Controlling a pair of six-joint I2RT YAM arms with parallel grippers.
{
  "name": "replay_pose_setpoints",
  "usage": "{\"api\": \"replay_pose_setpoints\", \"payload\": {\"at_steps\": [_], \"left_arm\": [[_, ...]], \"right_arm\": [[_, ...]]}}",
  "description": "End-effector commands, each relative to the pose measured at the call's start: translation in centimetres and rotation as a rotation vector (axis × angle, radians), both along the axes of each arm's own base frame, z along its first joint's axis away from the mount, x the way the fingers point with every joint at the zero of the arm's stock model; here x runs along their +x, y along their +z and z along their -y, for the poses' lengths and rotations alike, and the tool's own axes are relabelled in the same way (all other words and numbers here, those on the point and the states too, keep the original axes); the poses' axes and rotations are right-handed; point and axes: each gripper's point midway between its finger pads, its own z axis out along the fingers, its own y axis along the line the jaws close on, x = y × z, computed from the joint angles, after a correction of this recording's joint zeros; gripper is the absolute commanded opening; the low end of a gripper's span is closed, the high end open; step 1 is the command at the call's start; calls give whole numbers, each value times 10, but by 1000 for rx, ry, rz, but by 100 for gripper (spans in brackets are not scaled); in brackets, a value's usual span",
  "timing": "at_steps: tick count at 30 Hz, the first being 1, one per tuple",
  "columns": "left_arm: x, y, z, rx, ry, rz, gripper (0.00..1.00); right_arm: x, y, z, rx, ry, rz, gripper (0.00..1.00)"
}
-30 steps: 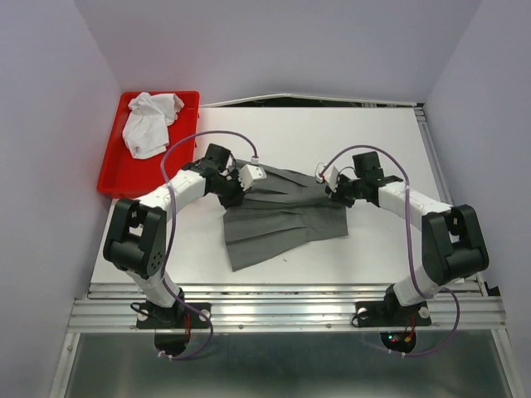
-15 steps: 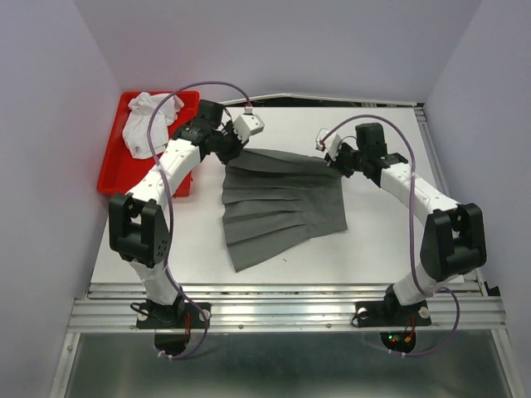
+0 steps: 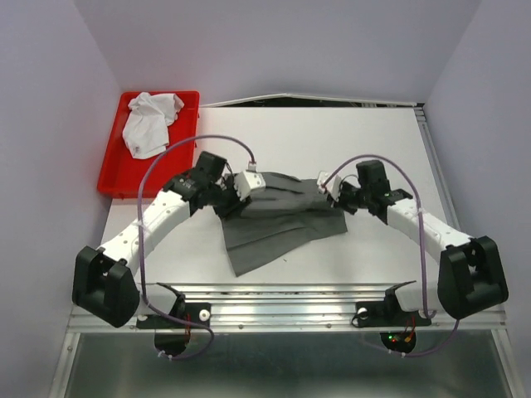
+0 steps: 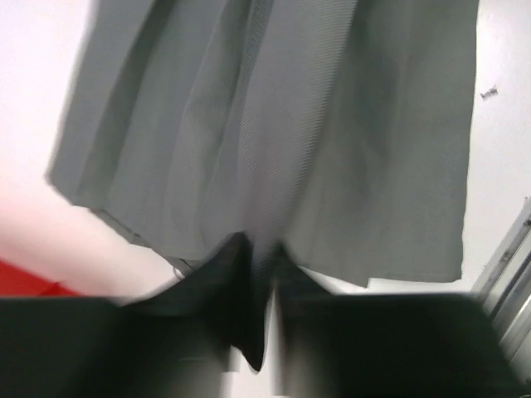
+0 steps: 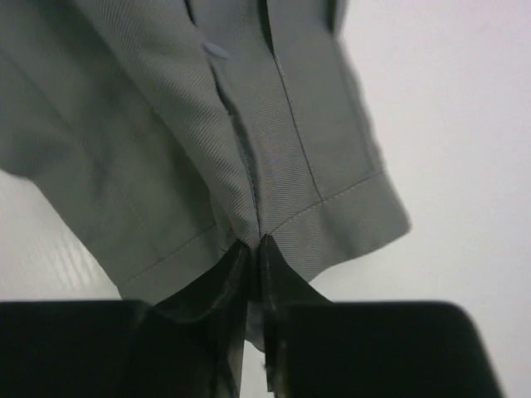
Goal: Fold and stack the skirts
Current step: Fold the skirt
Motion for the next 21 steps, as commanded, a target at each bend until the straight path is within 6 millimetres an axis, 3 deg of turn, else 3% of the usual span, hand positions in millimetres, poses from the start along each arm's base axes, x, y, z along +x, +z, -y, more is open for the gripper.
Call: {"api": "replay_pose_setpoints", "payload": {"at_steps": [1, 2, 3, 4, 6, 8, 10, 12, 14, 17, 19, 20, 21], "left_arm": [[-46, -66, 0, 89, 0, -107, 66], [-47, -72, 2, 89, 1, -103, 79], [-52, -76, 3, 89, -4, -120, 83], [-57, -80, 2, 87, -12, -137, 84], [-66, -71, 5, 55, -45, -146, 85], [-72, -51, 10, 2, -80, -108, 85], [-68, -36, 12, -24, -81, -63, 85], [-64, -23, 14, -43, -62, -39, 84], [-54, -12, 17, -50, -41, -11, 83], [-36, -12, 21, -24, 1, -15, 81], [-23, -17, 26, 1, 8, -27, 79], [-19, -25, 28, 21, 9, -42, 76], [-17, -27, 30, 27, 4, -45, 75]], "right_arm": [[-24, -57, 17, -114, -15, -48, 37], [-28, -63, 14, -116, -8, -60, 45], [-30, -66, 15, -116, -15, -75, 53], [-35, -68, 16, -119, -20, -100, 60], [-35, -58, 17, -117, -22, -92, 63], [-39, -33, 12, -66, -18, -58, 64], [-45, -10, 3, 6, -9, -53, 74], [-43, 24, -4, 75, -35, -41, 75], [-39, 37, -6, 101, -59, -48, 74], [-31, 35, -8, 93, -82, -90, 69], [-23, 23, -11, 95, -120, -168, 63], [-18, 6, -12, 75, -130, -220, 63], [-15, 13, -14, 83, -131, -210, 62]]}}
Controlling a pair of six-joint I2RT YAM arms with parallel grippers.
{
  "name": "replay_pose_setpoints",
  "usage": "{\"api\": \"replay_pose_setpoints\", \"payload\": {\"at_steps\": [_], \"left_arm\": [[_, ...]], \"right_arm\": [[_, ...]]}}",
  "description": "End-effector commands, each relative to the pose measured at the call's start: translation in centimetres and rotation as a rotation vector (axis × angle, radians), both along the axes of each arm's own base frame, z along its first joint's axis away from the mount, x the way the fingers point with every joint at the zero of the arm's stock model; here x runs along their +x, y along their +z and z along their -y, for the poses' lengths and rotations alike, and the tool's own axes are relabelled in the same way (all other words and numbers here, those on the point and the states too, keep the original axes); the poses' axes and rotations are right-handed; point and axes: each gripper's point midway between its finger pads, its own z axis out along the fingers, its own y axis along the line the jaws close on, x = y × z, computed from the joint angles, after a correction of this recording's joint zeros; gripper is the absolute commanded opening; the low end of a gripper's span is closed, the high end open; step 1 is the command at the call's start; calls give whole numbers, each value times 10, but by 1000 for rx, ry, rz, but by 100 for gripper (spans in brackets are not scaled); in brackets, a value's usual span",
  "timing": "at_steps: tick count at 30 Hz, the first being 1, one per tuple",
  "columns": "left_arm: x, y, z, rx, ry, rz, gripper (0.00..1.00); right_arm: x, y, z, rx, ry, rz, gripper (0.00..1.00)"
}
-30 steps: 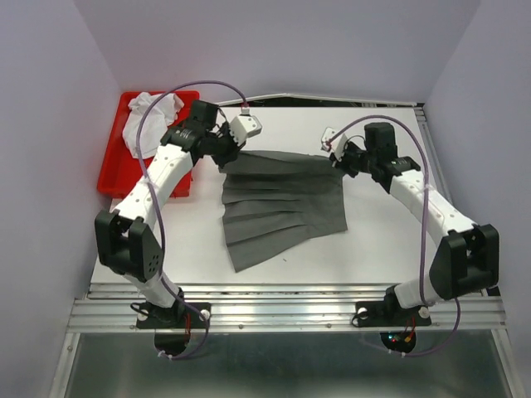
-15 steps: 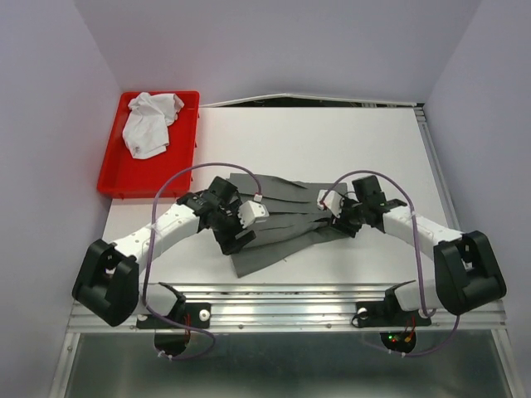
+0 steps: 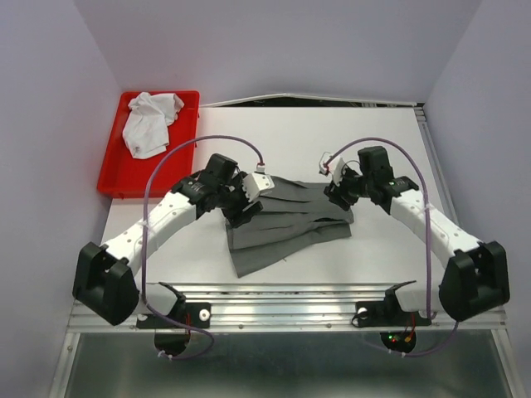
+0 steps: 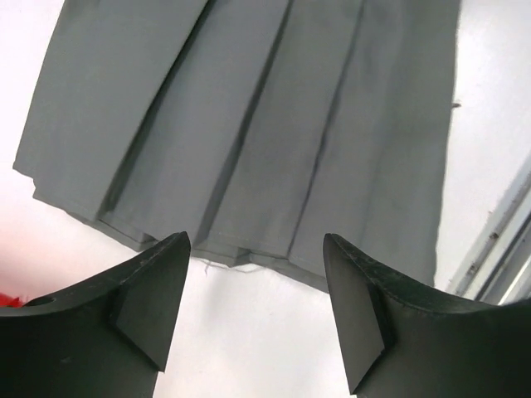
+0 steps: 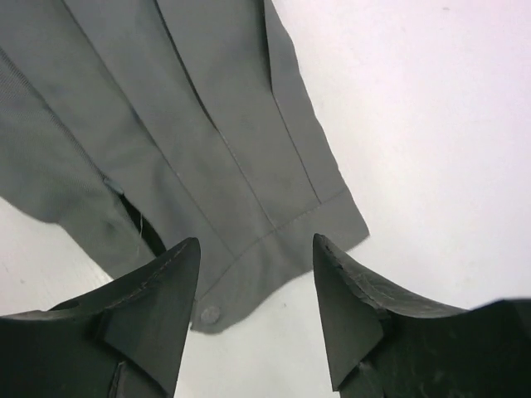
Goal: Fold and stack the skirts
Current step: Fold the skirt
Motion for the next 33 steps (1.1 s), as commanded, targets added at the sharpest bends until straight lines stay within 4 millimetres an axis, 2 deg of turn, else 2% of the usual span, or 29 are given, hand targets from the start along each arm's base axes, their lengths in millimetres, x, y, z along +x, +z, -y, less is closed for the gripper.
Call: {"api": "replay_pose_setpoints", "payload": {"at_steps": [1, 2, 3, 5, 7, 8, 10, 11, 13, 14, 15, 17, 18, 19, 20, 22, 23, 24, 25, 26, 27, 28, 29, 30, 32, 33], "left_arm": [[18, -10, 9, 40, 9, -12, 73], [19, -13, 12, 46, -10, -4, 72], [19, -22, 12, 60, -10, -19, 69], [15, -36, 12, 71, -12, -55, 64], [12, -51, 12, 88, -6, -102, 60], [12, -62, 14, 92, 1, -127, 57], [15, -74, 14, 106, 23, -146, 52], [20, -86, 15, 127, 38, -163, 47], [30, -96, 18, 146, 53, -173, 44], [35, -114, 16, 185, 67, -196, 40], [41, -119, 17, 197, 74, -200, 38], [68, -119, 24, 198, 99, -171, 35], [75, -133, 24, 219, 106, -196, 33], [99, -121, 33, 195, 119, -157, 33], [108, -133, 34, 216, 127, -179, 32], [134, -127, 43, 201, 138, -156, 32], [165, -102, 54, 165, 154, -89, 32], [177, -109, 57, 177, 167, -90, 34], [207, -79, 71, 127, 179, -15, 37], [221, -68, 72, 110, 211, 4, 41], [231, -66, 75, 99, 227, 8, 51], [241, -52, 77, 71, 244, 27, 55], [251, -27, 80, 0, 263, 36, 56], [254, -1, 80, -60, 272, 53, 58], [246, 17, 72, -159, 299, 21, 60], [245, 71, 65, -322, 322, 54, 62]], "right_arm": [[6, -35, -9, -7, -42, -200, 60], [15, -34, -13, -3, -41, -200, 60], [18, -51, -15, -14, -43, -246, 59], [29, -58, -17, -21, -49, -260, 59], [37, -71, -16, -44, -66, -283, 56], [40, -85, -12, -80, -78, -307, 55], [40, -98, -7, -116, -89, -333, 50], [37, -109, -1, -150, -102, -351, 49], [26, -119, 7, -187, -108, -389, 45], [21, -121, 10, -203, -108, -400, 44], [5, -127, 16, -223, -108, -447, 42], [-11, -130, 19, -226, -110, -494, 40], [-18, -127, 19, -218, -111, -510, 38], [-33, -130, 21, -221, -110, -564, 37], [-41, -127, 18, -195, -112, -588, 35], [-56, -125, 16, -170, -121, -644, 35], [-63, -123, 11, -137, -126, -678, 36], [-68, -121, 5, -120, -115, -698, 36], [-76, -116, -2, -105, -104, -724, 38], [-80, -108, -14, -49, -101, -758, 40], [-83, -102, -23, -12, -95, -773, 41], [-80, -95, -30, 34, -103, -776, 48], [-81, -79, -48, 116, -106, -804, 49], [-73, -69, -58, 176, -111, -788, 52], [-61, -52, -69, 267, -184, -789, 55], [-52, -42, -71, 297, -216, -759, 55]]}}
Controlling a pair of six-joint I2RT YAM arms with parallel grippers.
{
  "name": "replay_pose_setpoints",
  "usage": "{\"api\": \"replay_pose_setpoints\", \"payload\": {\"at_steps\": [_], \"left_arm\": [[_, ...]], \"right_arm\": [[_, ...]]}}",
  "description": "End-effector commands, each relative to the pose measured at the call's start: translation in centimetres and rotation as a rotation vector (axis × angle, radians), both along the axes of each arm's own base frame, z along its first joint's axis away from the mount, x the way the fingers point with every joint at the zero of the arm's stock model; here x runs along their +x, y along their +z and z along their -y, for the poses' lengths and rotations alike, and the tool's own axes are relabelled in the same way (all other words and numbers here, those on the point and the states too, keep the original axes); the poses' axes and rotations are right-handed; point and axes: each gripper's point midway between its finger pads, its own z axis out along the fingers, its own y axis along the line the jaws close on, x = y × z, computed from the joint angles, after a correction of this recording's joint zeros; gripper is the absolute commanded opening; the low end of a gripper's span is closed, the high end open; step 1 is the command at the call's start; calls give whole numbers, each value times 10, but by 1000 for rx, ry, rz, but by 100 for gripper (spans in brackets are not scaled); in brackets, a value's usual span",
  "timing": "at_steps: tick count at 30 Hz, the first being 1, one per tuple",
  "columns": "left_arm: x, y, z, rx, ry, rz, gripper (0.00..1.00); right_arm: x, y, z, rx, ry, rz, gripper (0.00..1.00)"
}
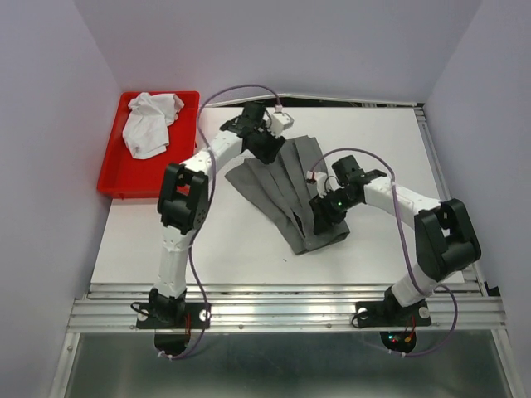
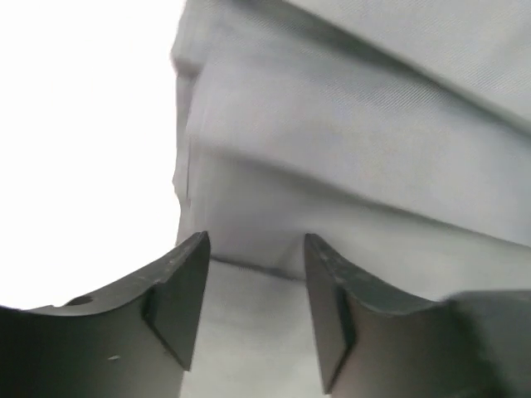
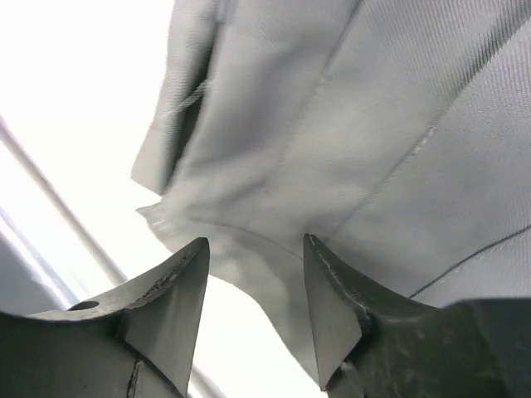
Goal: Fold and stack the skirts
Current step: Fold the skirt
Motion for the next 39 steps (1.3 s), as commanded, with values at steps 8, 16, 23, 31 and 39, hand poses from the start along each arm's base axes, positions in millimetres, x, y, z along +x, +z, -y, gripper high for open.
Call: {"api": "replay_pose_setpoints", "payload": {"at_steps": [8, 16, 23, 31, 39], "left_arm": [[-88, 175, -57, -636, 299, -16, 47], [-171, 114, -46, -898, 399, -308, 27], [-194, 78, -16, -946, 366, -466, 11], [-181, 29, 6, -890, 421, -615, 0], [-189, 1, 19, -838, 423, -679, 0]], "right_arm": [[85, 106, -49, 262, -378, 205, 65], [90, 71, -79, 97, -334, 226, 62], [96, 56, -91, -20, -310, 260, 61], [97, 28, -97, -140, -282, 230, 60], [90, 28, -91, -185, -270, 191, 60]]}}
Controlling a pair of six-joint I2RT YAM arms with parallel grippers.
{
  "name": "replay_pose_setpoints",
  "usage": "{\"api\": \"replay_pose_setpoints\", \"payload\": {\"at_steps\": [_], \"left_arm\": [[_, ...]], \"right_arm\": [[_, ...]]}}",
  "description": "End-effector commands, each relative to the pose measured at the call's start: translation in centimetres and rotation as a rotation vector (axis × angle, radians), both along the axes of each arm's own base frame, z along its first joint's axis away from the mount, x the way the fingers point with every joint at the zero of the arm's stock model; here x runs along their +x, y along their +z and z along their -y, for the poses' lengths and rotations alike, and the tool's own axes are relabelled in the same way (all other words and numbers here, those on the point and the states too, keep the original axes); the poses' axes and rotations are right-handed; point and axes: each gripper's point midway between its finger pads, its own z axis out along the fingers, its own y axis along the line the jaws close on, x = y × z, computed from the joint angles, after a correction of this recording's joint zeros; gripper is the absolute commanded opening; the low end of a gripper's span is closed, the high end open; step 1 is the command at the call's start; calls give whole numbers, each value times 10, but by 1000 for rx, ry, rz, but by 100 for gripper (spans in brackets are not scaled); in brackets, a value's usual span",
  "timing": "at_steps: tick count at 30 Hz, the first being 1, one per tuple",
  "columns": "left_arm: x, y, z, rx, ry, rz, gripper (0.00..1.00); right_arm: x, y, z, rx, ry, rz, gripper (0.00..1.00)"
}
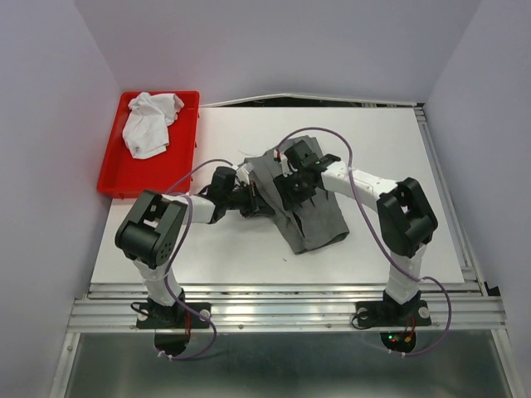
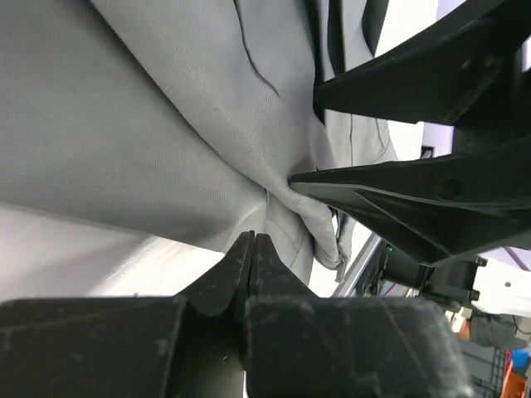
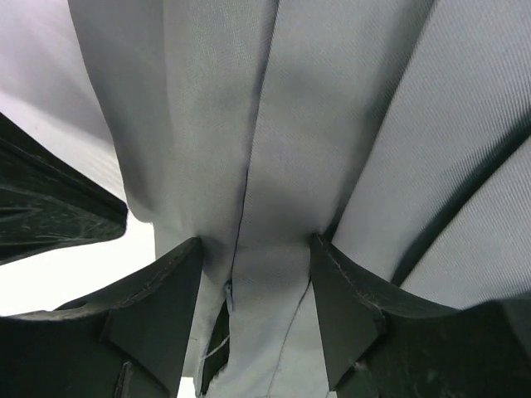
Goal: Fold and stack the skirts
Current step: Fold the skirt
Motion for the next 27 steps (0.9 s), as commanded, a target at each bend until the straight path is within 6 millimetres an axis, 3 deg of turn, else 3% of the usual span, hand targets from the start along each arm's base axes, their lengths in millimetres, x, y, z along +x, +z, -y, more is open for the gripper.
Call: {"api": "replay_pose_setpoints", "payload": {"at_steps": [1, 9, 16, 19, 21, 27], "left_arm": [[5, 22, 21, -52, -50, 77, 0], [6, -4, 25, -20, -48, 21, 0], [9, -39, 18, 75, -24, -47, 0], [9, -44, 17, 89, -21, -61, 0], [9, -45, 17, 96, -15, -63, 0], [8, -50, 13, 115, -8, -67, 0]], "right_arm": [[-3, 19, -3, -10, 24, 19, 60], [-12, 13, -9, -1, 58, -15, 55], [-9, 9, -19, 4, 75, -18, 33], [-5, 10, -19, -7, 79, -12, 10], [-2, 15, -21, 0, 82, 1, 1], [0, 48, -41, 122, 87, 33, 1]]}}
